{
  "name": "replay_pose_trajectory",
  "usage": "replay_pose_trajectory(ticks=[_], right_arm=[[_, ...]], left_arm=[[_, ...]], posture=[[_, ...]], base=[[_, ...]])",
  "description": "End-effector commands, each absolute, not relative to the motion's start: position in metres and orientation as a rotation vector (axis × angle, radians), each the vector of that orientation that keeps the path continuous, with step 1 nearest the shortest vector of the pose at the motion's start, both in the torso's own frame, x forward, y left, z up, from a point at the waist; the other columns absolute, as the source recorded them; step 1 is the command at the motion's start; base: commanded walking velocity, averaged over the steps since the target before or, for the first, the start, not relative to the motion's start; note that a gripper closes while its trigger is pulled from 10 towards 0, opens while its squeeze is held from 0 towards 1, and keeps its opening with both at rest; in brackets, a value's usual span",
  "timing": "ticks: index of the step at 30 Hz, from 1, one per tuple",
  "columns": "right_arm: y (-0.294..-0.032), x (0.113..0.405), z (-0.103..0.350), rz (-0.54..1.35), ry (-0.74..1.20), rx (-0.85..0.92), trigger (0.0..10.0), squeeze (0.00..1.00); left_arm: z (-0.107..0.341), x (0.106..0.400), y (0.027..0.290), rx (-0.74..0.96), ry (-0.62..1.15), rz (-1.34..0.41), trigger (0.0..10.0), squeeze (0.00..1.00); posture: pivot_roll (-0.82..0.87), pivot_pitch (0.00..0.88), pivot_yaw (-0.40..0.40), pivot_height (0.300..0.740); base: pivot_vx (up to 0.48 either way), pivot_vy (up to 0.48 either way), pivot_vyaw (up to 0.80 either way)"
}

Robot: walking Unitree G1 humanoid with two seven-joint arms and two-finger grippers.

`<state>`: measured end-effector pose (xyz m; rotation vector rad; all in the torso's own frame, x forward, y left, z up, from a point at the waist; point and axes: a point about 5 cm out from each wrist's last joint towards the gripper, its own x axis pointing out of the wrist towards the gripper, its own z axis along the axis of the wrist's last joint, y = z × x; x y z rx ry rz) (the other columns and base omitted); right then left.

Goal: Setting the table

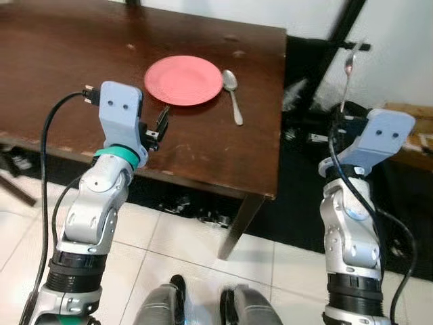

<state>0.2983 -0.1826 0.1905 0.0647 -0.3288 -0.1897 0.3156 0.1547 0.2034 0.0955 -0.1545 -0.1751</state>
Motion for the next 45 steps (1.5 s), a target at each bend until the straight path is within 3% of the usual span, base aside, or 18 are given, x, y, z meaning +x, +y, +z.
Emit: replay_pose_trajectory(ticks=[1,39,45], right_arm=[[-0.1843,0.2969,0.1914,-0.192,-0.328,0.073,10.0,0.00],[-0.1818,0.2965,0.1906,-0.158,-0.284,0.126,10.0,0.00],[-0.1792,0.2966,0.1907,-0.111,-0.277,0.129,10.0,0.00]], left_arm=[[0.1965,0.3154,0.1550,0.099,-0.134,-0.174,10.0,0.00],[0.1949,0.3174,0.1537,0.090,-0.141,-0.176,10.0,0.00],[0.1944,0.3182,0.1539,0.057,-0.127,-0.168,10.0,0.00]], posture=[[0.05,0.036,-0.006,0.740],[0.03,0.043,-0.010,0.740],[0.03,0.044,-0.011,0.740]], base=[[-0.349,0.000,0.00],[-0.358,0.000,0.00],[-0.107,0.000,0.00]])
